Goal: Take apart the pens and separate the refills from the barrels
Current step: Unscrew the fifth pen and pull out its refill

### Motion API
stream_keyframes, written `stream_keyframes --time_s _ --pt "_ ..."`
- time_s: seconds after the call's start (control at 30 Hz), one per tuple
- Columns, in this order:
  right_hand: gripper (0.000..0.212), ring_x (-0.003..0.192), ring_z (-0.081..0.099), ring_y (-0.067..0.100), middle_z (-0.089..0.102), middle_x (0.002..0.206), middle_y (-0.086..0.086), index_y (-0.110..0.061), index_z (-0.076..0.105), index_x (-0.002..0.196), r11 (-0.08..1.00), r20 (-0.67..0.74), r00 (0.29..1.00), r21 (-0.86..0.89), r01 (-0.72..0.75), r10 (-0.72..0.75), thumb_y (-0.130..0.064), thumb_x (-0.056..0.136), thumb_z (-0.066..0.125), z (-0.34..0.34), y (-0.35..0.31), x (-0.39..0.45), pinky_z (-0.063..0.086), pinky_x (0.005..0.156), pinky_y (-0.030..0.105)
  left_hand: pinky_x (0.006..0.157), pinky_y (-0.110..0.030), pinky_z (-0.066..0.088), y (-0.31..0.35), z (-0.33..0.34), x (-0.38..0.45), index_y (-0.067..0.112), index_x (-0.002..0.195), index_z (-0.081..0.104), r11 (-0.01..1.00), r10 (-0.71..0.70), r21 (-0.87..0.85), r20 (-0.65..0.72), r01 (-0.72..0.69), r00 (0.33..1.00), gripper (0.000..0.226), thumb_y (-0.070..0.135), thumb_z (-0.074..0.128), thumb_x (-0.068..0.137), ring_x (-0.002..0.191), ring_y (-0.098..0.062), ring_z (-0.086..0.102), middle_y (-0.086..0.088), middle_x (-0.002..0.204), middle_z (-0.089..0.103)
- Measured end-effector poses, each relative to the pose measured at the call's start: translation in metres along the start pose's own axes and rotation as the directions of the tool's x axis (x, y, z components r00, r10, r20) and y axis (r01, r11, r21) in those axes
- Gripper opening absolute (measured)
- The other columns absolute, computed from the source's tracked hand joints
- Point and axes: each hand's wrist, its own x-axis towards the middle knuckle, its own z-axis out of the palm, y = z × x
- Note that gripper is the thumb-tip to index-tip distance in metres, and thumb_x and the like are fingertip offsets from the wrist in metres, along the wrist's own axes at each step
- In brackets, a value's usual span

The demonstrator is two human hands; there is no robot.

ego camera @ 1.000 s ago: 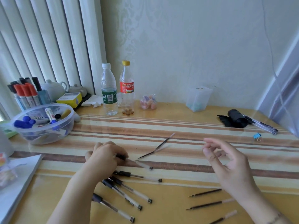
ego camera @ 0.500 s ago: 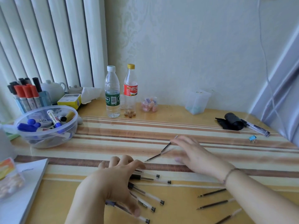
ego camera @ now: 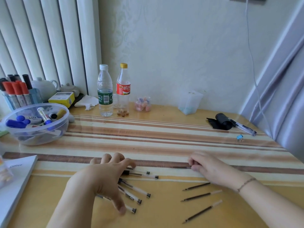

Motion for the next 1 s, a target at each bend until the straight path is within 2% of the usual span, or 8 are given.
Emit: stream_keyframes --time_s 0.1,0.17,0.23,0.4,0.5,0.6,0.77,1.0 --pt "0.011 0.100 0.045 -0.002 0.048 0.099 -0.023 -0.038 0.050 0.092 0.998 -0.002 0.999 0.048 0.046 -0.046 -0.045 0.096 0.043 0.004 -0.012 -0.041 0.042 0.087 0.021 0.106 -0.040 0.023 -0.001 0.000 0.001 0.057 0.128 0.020 1.000 0.013 0.012 -0.012 -0.013 1.000 0.104 0.060 0.084 0.046 0.111 -0.014 0.019 0.018 0.131 0.023" --pt "0.039 0.112 0.035 -0.006 0.039 0.111 -0.030 -0.043 0.045 0.110 0.993 -0.010 0.993 -0.005 0.118 -0.118 -0.072 0.085 0.033 0.013 -0.017 -0.063 0.036 0.096 0.020 0.103 -0.039 0.023 -0.001 0.000 0.001 0.058 0.127 0.021 0.999 0.019 0.046 -0.020 -0.018 1.000 0.099 0.065 0.081 0.048 0.110 -0.014 0.020 0.019 0.129 0.025" --pt "0.056 0.119 0.025 -0.007 0.030 0.119 -0.029 -0.047 0.037 0.121 0.985 0.017 0.987 -0.063 0.161 -0.161 -0.082 0.077 0.035 0.025 -0.020 -0.079 0.031 0.100 0.020 0.104 -0.039 0.024 -0.002 0.002 0.000 0.059 0.129 0.020 0.997 0.024 0.068 -0.028 -0.022 0.999 0.097 0.073 0.075 0.050 0.110 -0.014 0.020 0.020 0.129 0.024" --pt "0.018 0.110 0.042 -0.002 0.042 0.106 -0.028 -0.039 0.056 0.107 0.975 -0.156 0.971 0.103 0.198 -0.181 -0.048 0.095 0.047 0.034 -0.005 -0.076 0.037 0.092 0.016 0.109 -0.035 0.019 -0.013 0.028 -0.001 0.054 0.136 0.019 0.983 0.166 0.120 -0.227 -0.142 0.960 0.086 0.092 0.043 0.062 0.125 -0.009 0.020 0.022 0.132 0.023" --pt "0.016 0.104 0.048 -0.003 0.050 0.101 -0.025 -0.031 0.064 0.107 0.978 -0.273 0.960 0.170 0.117 -0.067 -0.031 0.095 0.053 0.033 0.010 -0.051 0.037 0.085 0.011 0.104 -0.030 0.023 -0.016 0.052 0.009 0.050 0.133 0.030 0.977 0.199 0.168 -0.469 -0.134 0.860 0.069 0.088 0.023 0.076 0.121 -0.010 0.031 0.020 0.128 0.033" --pt "0.017 0.098 0.049 -0.006 0.053 0.093 -0.025 -0.027 0.070 0.102 0.981 -0.363 0.932 0.186 0.063 0.009 -0.024 0.096 0.054 0.033 0.015 -0.029 0.037 0.078 0.009 0.094 -0.031 0.032 -0.008 0.056 0.027 0.046 0.124 0.040 0.987 0.150 0.132 -0.584 -0.089 0.798 0.063 0.083 0.014 0.080 0.111 -0.015 0.042 0.016 0.117 0.042" --pt "0.018 0.094 0.052 -0.001 0.055 0.093 -0.020 -0.027 0.069 0.098 0.987 -0.352 0.933 0.114 0.116 -0.069 -0.034 0.095 0.053 0.035 0.009 -0.028 0.048 0.078 0.019 0.096 -0.033 0.033 0.000 0.050 0.045 0.043 0.125 0.039 0.977 0.157 0.209 -0.555 -0.046 0.817 0.076 0.087 0.006 0.072 0.112 -0.015 0.041 0.014 0.119 0.043" --pt "0.040 0.110 0.043 -0.006 0.052 0.111 -0.026 -0.033 0.060 0.118 0.997 -0.279 0.960 0.058 0.049 -0.031 -0.055 0.092 0.040 0.021 0.001 -0.040 0.042 0.096 0.021 0.101 -0.036 0.031 0.010 0.042 0.036 0.039 0.127 0.044 0.974 0.143 0.226 -0.568 -0.014 0.811 0.078 0.086 0.009 0.075 0.117 -0.016 0.042 0.014 0.124 0.047"
